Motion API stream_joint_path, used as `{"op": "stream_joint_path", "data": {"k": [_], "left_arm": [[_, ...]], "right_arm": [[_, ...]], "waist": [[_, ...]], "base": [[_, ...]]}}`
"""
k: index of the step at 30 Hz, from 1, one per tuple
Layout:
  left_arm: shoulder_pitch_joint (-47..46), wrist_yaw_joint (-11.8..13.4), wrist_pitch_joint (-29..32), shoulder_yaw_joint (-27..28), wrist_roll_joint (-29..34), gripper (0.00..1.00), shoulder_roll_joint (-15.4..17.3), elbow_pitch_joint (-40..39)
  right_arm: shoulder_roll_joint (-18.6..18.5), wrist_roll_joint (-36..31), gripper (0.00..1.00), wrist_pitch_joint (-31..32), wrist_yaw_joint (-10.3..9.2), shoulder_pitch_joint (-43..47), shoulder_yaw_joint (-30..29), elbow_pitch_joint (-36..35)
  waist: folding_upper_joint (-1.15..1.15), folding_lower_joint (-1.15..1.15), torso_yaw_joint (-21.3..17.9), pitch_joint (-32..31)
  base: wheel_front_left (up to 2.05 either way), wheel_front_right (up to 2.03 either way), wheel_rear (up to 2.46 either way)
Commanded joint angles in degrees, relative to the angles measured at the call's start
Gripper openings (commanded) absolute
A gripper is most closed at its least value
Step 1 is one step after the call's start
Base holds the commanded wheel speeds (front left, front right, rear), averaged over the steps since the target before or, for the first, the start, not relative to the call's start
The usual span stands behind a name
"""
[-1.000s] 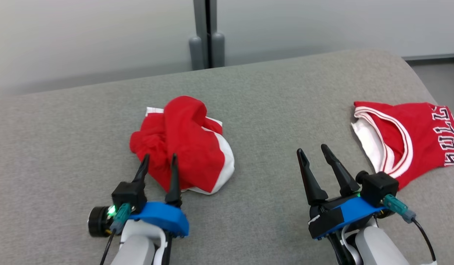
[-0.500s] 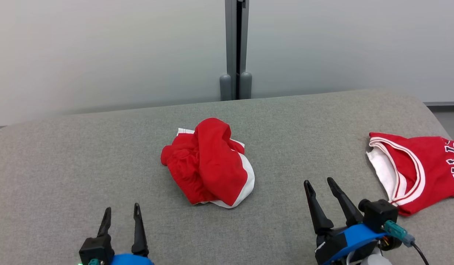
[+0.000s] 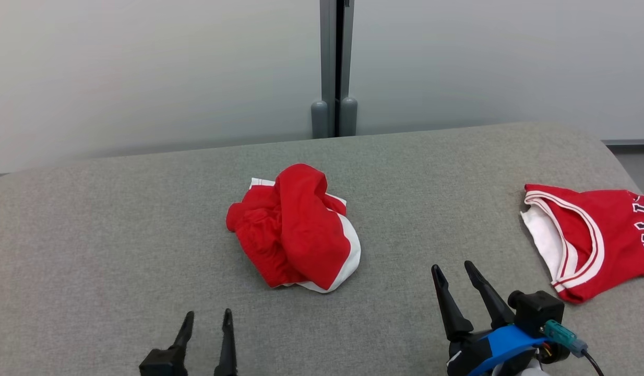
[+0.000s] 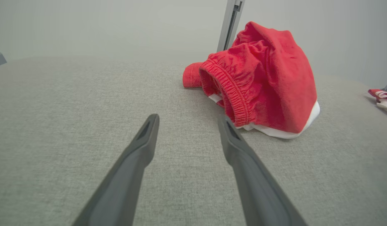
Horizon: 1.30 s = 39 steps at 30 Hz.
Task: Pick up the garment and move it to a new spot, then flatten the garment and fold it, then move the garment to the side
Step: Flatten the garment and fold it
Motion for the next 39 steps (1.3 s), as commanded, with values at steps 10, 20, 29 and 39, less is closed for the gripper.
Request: {"op": "stream_joint_path", "data": {"k": [10,20,29,39], "left_arm": [[-8.72,-3.67,-0.16,-4.98,-2.06,1.0,-0.1,6.43],[-16.19,-4.46,-0.15,-5.16,-2.66,1.0,-0.1,13.3],[-16.3,-5.34,-0.15,-7.09,-2.45,0.0,-0.14,6.87],[-25.13,-7.31,-0.15,-17.96,-1.89,0.0,-0.12,-9.31]], "right_arm": [[-0.12,0.24,1.0,-0.02,0.01,-3.65,1.25,-1.49],[-0.11,-0.22,1.0,-0.02,0.01,-6.35,1.27,-2.39],[-0.13,0.0,1.0,-0.02,0.01,-5.52,-0.29,-1.73],[-0.15,1.78,1.0,-0.03,0.01,-3.65,0.08,0.25]], "waist": [[0.0,0.0,-3.06,6.85],[0.0,0.0,-5.62,11.55],[0.0,0.0,-4.6,10.38],[0.0,0.0,-5.06,3.98]], "base": [[0.0,0.0,0.0],[0.0,0.0,0.0],[0.0,0.0,0.0],[0.0,0.0,0.0]]}}
